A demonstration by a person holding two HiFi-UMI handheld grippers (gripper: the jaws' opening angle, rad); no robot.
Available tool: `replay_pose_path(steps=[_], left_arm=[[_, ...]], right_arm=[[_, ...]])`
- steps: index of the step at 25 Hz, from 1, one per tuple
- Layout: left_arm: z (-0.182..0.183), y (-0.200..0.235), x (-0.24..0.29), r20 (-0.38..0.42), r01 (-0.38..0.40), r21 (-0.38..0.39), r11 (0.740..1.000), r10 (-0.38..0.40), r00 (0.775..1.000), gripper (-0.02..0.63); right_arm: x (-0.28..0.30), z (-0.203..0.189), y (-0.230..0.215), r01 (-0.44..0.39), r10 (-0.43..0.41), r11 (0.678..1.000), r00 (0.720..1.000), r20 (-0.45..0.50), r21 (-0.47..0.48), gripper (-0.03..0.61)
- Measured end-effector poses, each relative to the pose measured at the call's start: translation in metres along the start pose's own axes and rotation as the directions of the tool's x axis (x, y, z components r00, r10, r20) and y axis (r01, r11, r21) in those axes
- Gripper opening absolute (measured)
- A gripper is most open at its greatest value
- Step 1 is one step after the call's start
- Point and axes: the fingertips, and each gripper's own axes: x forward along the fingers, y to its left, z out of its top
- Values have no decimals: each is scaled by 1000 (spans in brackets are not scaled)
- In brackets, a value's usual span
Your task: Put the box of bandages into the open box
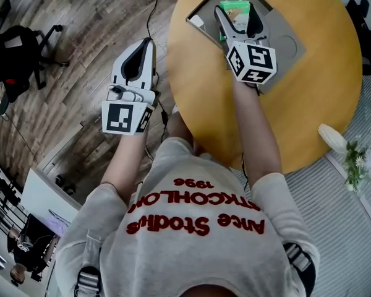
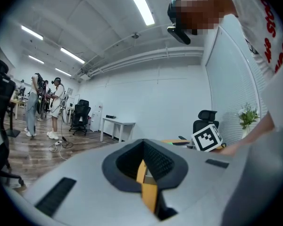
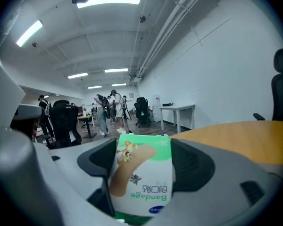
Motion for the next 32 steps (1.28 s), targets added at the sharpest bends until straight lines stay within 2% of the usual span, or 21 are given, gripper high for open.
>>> replay_pose_path(steps=[3, 5, 10, 11, 12, 14, 16, 18, 24, 32], left_arm=[[0, 2, -5, -7, -8, -4, 1000, 8, 1000, 6], [-1, 4, -7, -11, -13, -8, 1000, 13, 1000, 6], [1, 10, -7, -4, -21, -7, 1000, 21, 1000, 6], [3, 10, -7, 0, -21, -7, 1000, 21, 1000, 6], [5, 11, -7, 3, -21, -6, 1000, 21, 1000, 6], [9, 11, -6, 9, -21, -5, 1000, 21, 1000, 6], [14, 11, -5, 17, -21, -3, 1000, 21, 1000, 6], [18, 12, -3, 25, -21, 0, 1000, 21, 999, 6], [36, 10, 5, 63, -21, 16, 1000, 20, 998, 6], [80, -5, 7, 129, -1, 62, 998, -7, 992, 6]], right_arm=[[4, -22, -2, 32, -36, 999, 991, -132, -37, 350], [6, -28, -5, 47, -57, 997, 981, -184, -59, 350], [12, -30, -4, 44, -56, 997, 978, -201, -64, 347], [12, -29, -4, 43, -54, 997, 979, -195, -61, 343], [11, -27, -5, 43, -54, 997, 981, -186, -59, 312], [7, -19, -6, 48, -57, 997, 987, -151, -61, 165], [4, -7, -6, 52, -60, 996, 992, -112, -73, 85], [0, 7, -8, 54, -60, 995, 995, -76, -82, 36], [-20, 59, -11, 48, -45, 996, 998, 42, -75, 12], [-70, 127, 0, 30, -18, 998, 983, 180, -63, 8]])
